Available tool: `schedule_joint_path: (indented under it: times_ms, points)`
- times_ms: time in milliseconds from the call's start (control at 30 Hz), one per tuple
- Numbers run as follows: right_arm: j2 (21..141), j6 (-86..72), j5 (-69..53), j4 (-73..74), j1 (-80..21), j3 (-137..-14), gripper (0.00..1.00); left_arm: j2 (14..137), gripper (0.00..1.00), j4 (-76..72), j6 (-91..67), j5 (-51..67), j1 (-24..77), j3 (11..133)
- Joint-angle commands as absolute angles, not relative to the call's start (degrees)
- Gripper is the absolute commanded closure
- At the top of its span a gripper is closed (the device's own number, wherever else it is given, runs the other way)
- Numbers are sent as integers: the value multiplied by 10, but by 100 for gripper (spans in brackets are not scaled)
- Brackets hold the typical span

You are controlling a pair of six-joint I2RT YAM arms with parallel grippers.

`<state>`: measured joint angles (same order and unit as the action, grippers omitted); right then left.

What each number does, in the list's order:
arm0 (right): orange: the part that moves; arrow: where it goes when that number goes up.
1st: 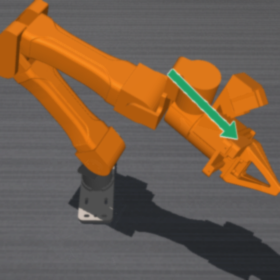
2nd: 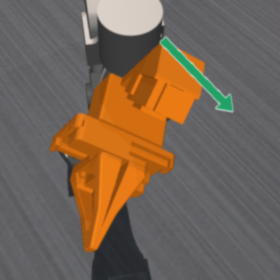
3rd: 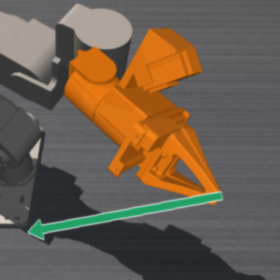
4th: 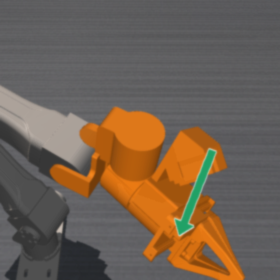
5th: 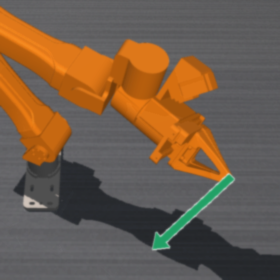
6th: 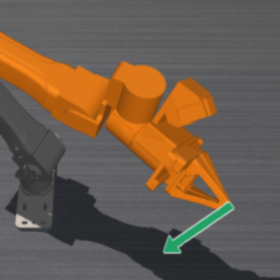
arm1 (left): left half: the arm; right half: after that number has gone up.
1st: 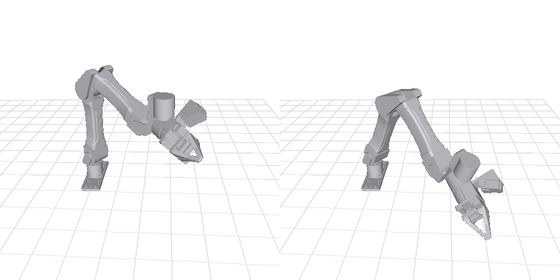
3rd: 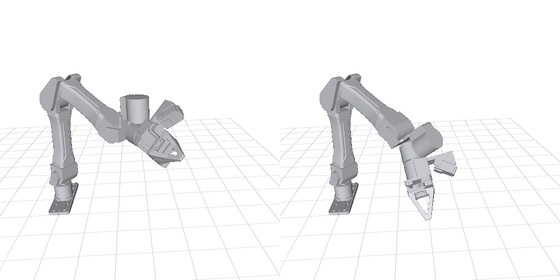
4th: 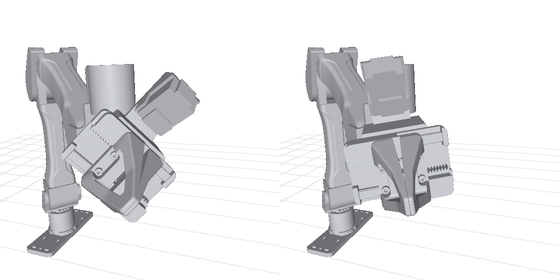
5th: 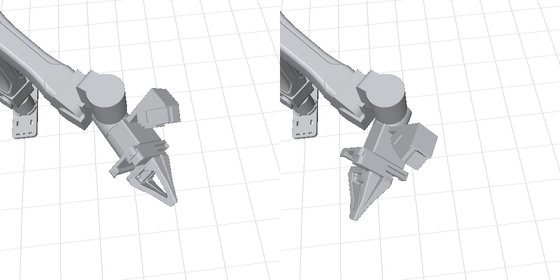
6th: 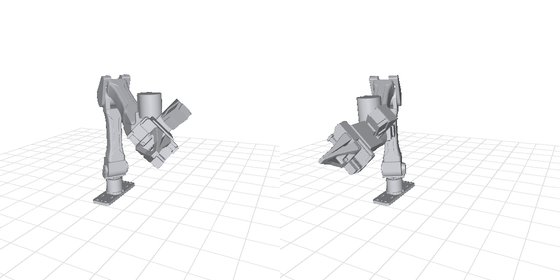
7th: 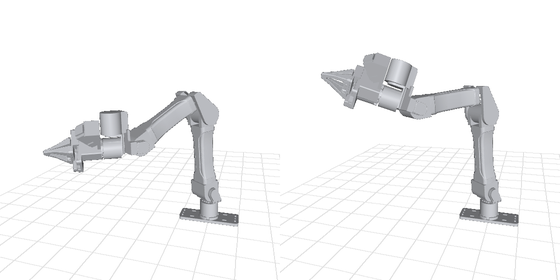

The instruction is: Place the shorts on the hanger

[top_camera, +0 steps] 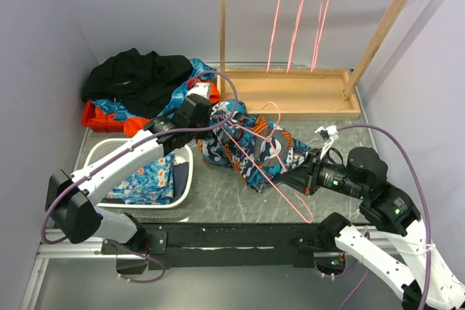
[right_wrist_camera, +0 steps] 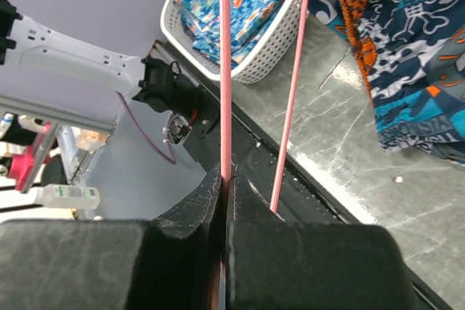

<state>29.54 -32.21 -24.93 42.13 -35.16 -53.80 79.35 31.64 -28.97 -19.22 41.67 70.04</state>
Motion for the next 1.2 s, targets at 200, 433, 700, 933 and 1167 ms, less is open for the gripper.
schedule_joint_path:
  times_ms: [200,433,700,933,1167]
  points:
    - [314,-312,-272,371,-360,-520,100,787,99,315,-264,-209,417,735]
    - [332,-315,-269,342,-385,-491,100,780,99,312,-258,-185,417,742]
    - [352,-286,-189,301,-407,-468,100,727,99,283,-198,-106,462,727]
    - [338,-290,-246,85,-426,-359,100,709,96,265,-165,-134,555,731]
    - [356,-298,-207,-175,-457,-204,100,731,71,313,-211,-307,556,736]
